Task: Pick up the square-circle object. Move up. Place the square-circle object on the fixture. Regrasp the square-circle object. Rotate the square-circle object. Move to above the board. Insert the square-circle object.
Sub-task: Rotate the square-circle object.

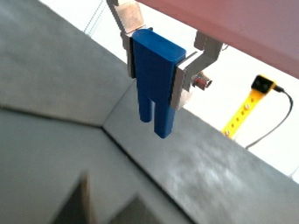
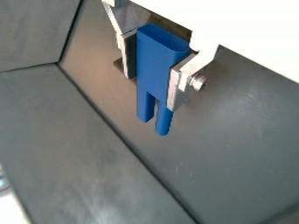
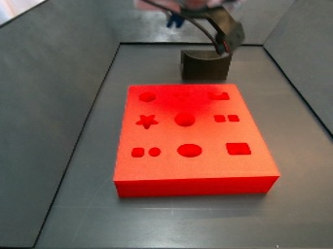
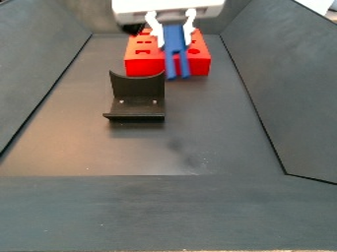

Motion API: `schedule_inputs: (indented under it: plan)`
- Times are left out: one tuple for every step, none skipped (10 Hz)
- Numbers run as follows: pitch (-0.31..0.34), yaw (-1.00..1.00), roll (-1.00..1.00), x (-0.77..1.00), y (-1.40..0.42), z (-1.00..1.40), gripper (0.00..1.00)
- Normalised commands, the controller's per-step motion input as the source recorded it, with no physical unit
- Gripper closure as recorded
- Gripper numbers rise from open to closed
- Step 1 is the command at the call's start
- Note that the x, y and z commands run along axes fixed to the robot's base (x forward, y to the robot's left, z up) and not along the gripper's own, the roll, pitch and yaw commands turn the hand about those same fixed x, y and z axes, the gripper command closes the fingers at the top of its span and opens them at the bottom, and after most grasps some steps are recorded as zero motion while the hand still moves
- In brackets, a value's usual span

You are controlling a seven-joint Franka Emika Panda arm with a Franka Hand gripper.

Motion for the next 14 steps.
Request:
schedule_inputs:
  plan:
    - [-0.053,-0.05,-0.11,-0.79,0.06,1.00,1.00]
    - [-0.047,-0.06,-0.11,-0.78,0.06,1.00,1.00]
    - [-0.026,-0.07,-0.11,-0.74,0.05,1.00,1.00]
    - [-0.017,-0.07,-0.11,-0.66,0.04,0.92,1.00]
    - [0.000,-0.07,-0.10,-0.44,0.02,0.69,1.00]
    - [0.016,-0.06,-0.10,-0.28,0.01,0.52,1.00]
    - [0.046,-0.05,-0.08,-0.08,0.00,0.28,1.00]
    - [-0.087,-1.00,-0.97,0.00,0.00,0.00,1.00]
    - [-0.076,-1.00,-0.96,0.02,0.03,-0.15,1.00]
    - [-0.034,-1.00,-0.96,-0.09,0.07,-0.02,1.00]
    - [0.015,-1.00,-0.95,-0.11,0.06,0.02,1.00]
    - [0.053,-1.00,-0.94,-0.08,0.05,0.02,1.00]
    - [0.151,-1.00,-0.93,0.01,0.03,-0.01,1.00]
    - [0.212,-1.00,-0.92,0.02,0.02,-0.01,1.00]
